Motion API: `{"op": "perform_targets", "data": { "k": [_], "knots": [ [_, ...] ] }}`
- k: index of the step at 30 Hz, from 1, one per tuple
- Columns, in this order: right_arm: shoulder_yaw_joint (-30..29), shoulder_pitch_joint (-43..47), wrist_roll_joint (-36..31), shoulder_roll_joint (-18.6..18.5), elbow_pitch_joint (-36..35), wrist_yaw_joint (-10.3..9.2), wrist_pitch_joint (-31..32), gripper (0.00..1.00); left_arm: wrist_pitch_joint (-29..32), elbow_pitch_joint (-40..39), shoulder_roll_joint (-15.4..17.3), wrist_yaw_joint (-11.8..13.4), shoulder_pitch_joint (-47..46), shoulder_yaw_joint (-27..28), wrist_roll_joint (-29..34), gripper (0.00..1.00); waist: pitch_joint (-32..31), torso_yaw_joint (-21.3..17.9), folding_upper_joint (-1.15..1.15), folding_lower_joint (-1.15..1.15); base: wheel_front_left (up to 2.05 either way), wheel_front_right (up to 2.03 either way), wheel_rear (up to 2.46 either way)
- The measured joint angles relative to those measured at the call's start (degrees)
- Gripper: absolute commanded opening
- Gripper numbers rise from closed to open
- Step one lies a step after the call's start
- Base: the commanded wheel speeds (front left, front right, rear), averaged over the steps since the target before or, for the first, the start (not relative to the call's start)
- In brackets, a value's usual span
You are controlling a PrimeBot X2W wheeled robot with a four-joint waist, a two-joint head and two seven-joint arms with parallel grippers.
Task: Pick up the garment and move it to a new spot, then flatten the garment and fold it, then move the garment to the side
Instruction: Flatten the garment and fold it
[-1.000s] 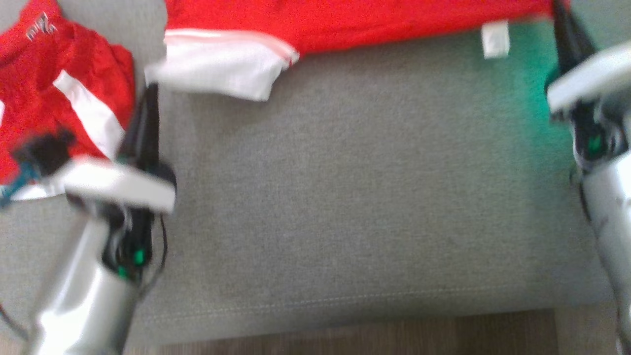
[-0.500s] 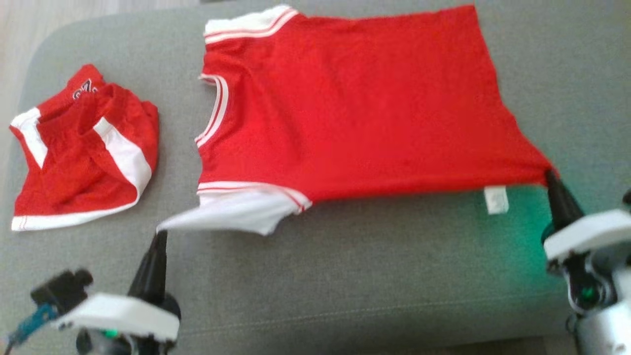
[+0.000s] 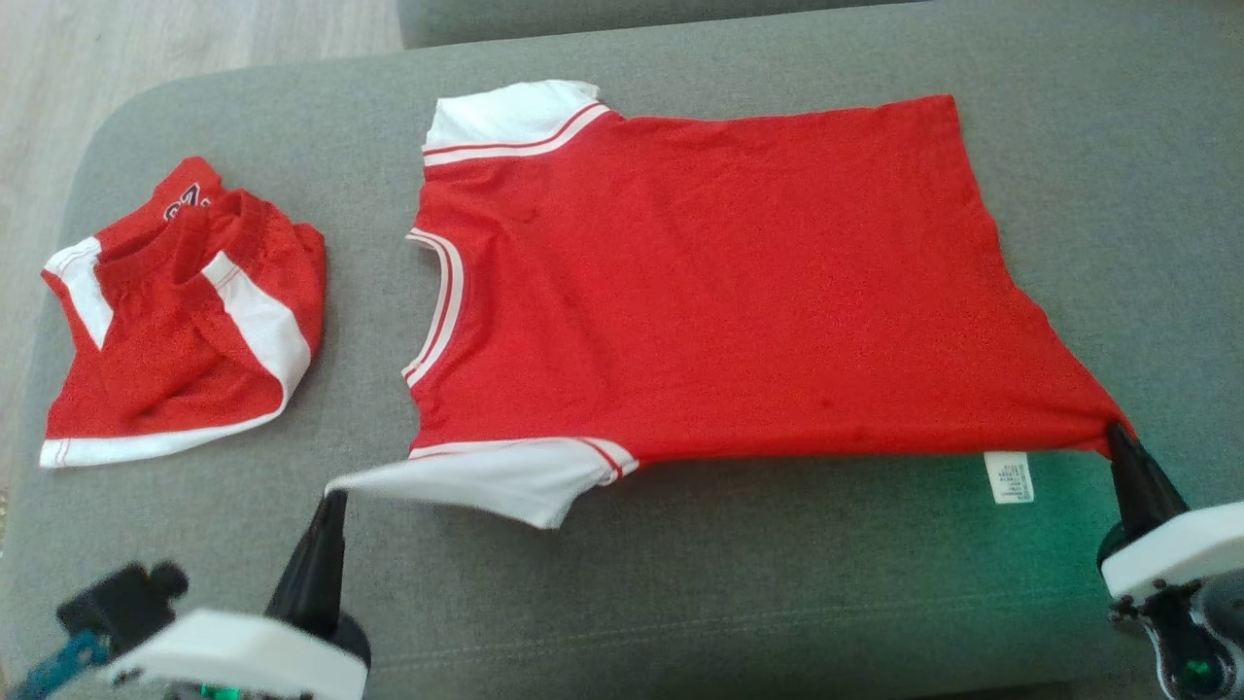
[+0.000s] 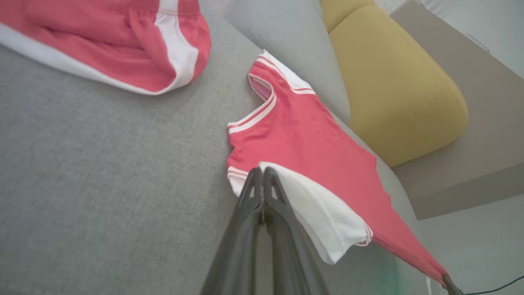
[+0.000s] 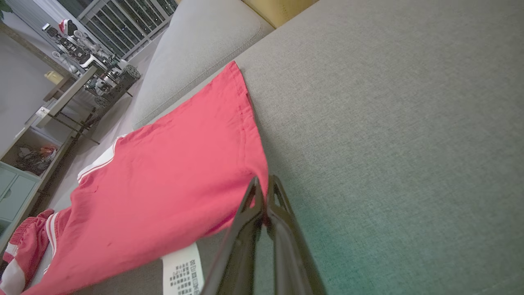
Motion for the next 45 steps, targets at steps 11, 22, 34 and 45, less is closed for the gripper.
{"op": "perform_targets", "data": {
  "k": [11,22,34,45],
  "knots": [
    [-1.25,-12.61,-0.32,0.76,7.53,0.00,5.69,0.00,0.08,8.34,-3.63,-2.54,-17.16,-1.98,1.60,0.00,3.29,-0.54,0.00,0.00,0.00,0.00,0.00],
    [-1.83,-27.71,-1.55,0.67,16.95,0.00,5.98,0.00,-2.34,22.14,-7.12,-7.33,-34.46,-2.81,3.67,0.00,9.32,0.55,0.00,0.00,0.00,0.00,0.00],
    [-1.41,-36.20,-2.46,0.46,21.96,0.00,-0.11,1.00,-6.95,32.49,-9.83,-11.22,-42.34,-3.55,6.11,1.00,13.26,1.72,0.00,0.00,0.00,0.00,0.00],
    [1.69,-24.90,0.69,0.35,12.92,0.00,-4.02,1.00,-8.77,31.27,-9.02,-8.91,-33.39,-4.97,18.05,1.00,12.09,0.93,0.00,0.00,0.00,0.00,0.00]
  ]
}}
